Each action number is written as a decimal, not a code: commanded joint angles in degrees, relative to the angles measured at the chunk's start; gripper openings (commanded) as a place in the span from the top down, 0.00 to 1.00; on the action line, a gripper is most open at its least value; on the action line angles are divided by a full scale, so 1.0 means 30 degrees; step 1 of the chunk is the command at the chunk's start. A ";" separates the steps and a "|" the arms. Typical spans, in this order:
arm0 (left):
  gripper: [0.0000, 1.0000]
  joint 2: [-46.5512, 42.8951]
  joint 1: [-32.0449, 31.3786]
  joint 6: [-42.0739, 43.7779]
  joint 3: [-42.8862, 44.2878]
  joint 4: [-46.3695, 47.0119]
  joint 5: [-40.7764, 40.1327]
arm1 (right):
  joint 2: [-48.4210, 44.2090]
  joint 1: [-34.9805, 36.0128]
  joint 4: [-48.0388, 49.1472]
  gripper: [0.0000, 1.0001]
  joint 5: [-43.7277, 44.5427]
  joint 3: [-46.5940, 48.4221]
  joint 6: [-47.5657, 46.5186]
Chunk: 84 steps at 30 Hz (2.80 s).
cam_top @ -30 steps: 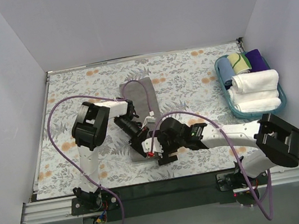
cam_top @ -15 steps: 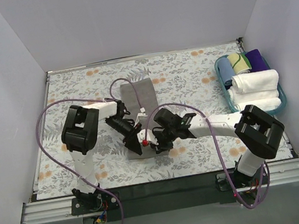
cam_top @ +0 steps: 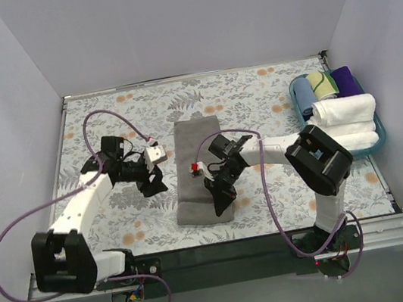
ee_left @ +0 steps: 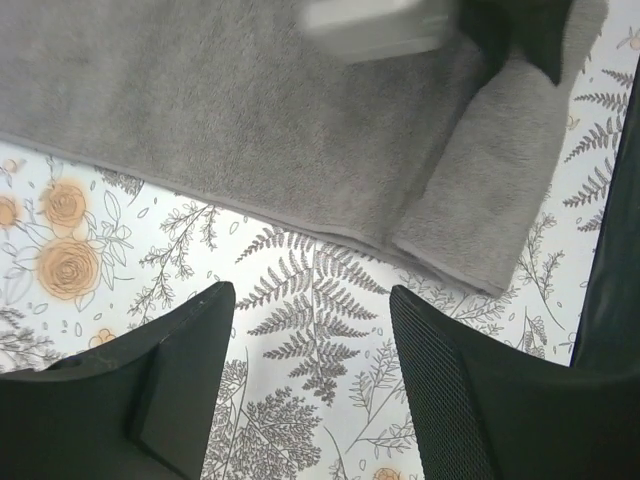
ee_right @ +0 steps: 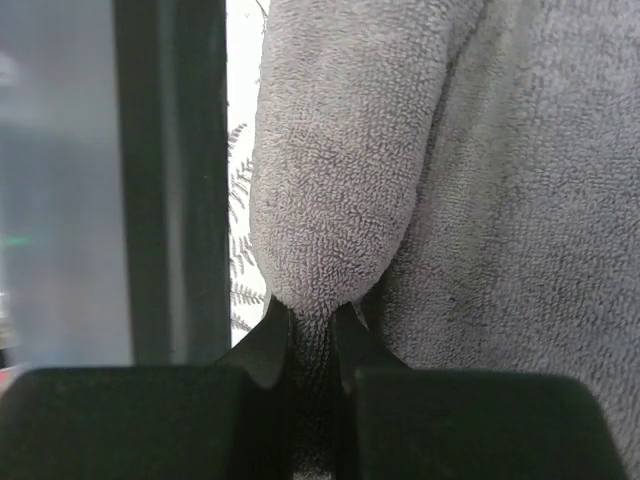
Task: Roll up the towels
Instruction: Roll the towel
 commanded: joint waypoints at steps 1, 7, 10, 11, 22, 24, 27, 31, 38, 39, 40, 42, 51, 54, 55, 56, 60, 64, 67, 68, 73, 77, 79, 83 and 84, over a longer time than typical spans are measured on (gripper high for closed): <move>0.41 -0.3231 -0.1238 0.0386 -0.1646 0.0969 -0.1556 | 0.2319 -0.0418 -0.2923 0.99 -0.2123 0.1379 0.0286; 0.39 -0.7835 -0.5658 0.1181 -0.4779 0.1581 -0.5776 | 0.5340 -0.1210 -0.5324 0.99 -0.4234 0.3345 -0.0532; 0.37 -0.8103 -0.7302 0.1094 -0.4960 0.1641 -0.6189 | 0.7271 -0.1444 -0.6351 0.99 -0.4675 0.4079 -0.1060; 0.37 -0.7986 -0.7773 0.1093 -0.5047 0.1786 -0.6248 | 0.7597 -0.1504 -0.6760 0.99 -0.4849 0.4429 -0.1323; 0.35 -0.5614 -1.3076 -0.0781 -0.5927 0.5504 -0.9498 | 1.1407 -0.1944 -0.9047 0.99 -0.4646 0.7301 -0.1882; 0.35 -0.4824 -1.3431 -0.0636 -0.5957 0.5771 -0.9968 | 1.1585 -0.1944 -0.9195 0.99 -0.4734 0.7449 -0.1853; 0.40 -0.3422 -1.3784 -0.0489 -0.5986 0.6094 -1.0584 | 1.1557 -0.1944 -0.9342 0.99 -0.4676 0.7713 -0.1648; 0.62 -0.2245 -1.3843 -0.0664 -0.6219 0.5015 -1.0206 | 1.0944 -0.2119 -0.9284 0.99 -0.4442 0.7684 -0.1326; 1.00 -0.0547 -1.2147 -0.0725 -0.5138 0.1528 -0.6518 | 0.7986 -0.3669 -0.7734 0.59 -0.2307 0.7830 0.0928; 1.00 0.0007 -1.1737 -0.0462 -0.4382 0.1002 -0.6048 | 0.7576 -0.3933 -0.7615 0.55 -0.2041 0.8005 0.1134; 1.00 0.0535 -1.0776 0.0034 -0.3997 0.0591 -0.5086 | 0.6672 -0.4458 -0.7439 0.49 -0.1749 0.8006 0.1629; 1.00 0.2321 -0.9833 0.0330 -0.2656 -0.0522 -0.4232 | 0.5759 -0.4959 -0.6883 0.43 -0.0870 0.8123 0.1955; 1.00 1.0108 -0.5875 0.2734 0.2388 -0.6939 0.0048 | -0.0626 -0.6690 -0.3221 0.44 0.3234 0.5901 0.1843; 1.00 1.1902 -0.5318 0.2735 0.4147 -0.7762 0.0693 | -0.2853 -0.6515 -0.1961 0.46 0.3586 0.3968 0.1054; 1.00 1.2952 -0.5230 0.2705 0.4528 -0.7821 0.0608 | -0.3757 -0.6050 -0.1814 0.46 0.3818 0.3470 0.0700; 1.00 1.3455 -0.5229 0.2676 0.5402 -0.7938 0.0462 | -0.4172 -0.5726 -0.1464 0.45 0.4285 0.3088 0.0435; 1.00 1.5419 -0.5113 0.1973 0.7249 -0.7558 -0.0359 | -0.5493 -0.3414 -0.0584 0.28 0.5751 0.1360 -0.0883; 1.00 1.6623 -0.5054 0.1739 0.8456 -0.7705 -0.1031 | -0.6109 -0.0254 0.0470 0.25 0.7334 0.0831 -0.1910; 1.00 1.7267 -0.4937 0.1650 0.8984 -0.7675 -0.1150 | -0.5790 0.1159 0.1291 0.25 0.8039 0.0508 -0.2350; 1.00 1.7472 -0.4878 0.1621 0.9014 -0.7646 -0.1180 | -0.5643 0.1394 0.1438 0.25 0.8184 0.0390 -0.2438; 1.00 1.7708 -0.4410 0.1357 0.8809 -0.6945 -0.1180 | -0.4357 0.2392 0.2960 0.32 0.8771 -0.1045 -0.2789; 0.96 1.7388 -0.4263 0.1182 0.8926 -0.6505 -0.1063 | -0.3036 0.2393 0.3080 0.64 0.9006 -0.1251 -0.2732; 0.83 1.6776 -0.4175 0.0919 0.8839 -0.5892 -0.0946 | -0.2772 0.2363 0.2905 0.83 0.8803 -0.1368 -0.2848; 0.67 1.4580 -0.3649 0.0918 0.7789 -0.4778 -0.0332 | -0.2567 0.1867 0.2000 0.99 0.6994 -0.1341 -0.2849; 0.65 1.3907 -0.3473 0.0859 0.7523 -0.4485 -0.0156 | -0.2391 0.1459 0.1561 0.99 0.6550 -0.0933 -0.2820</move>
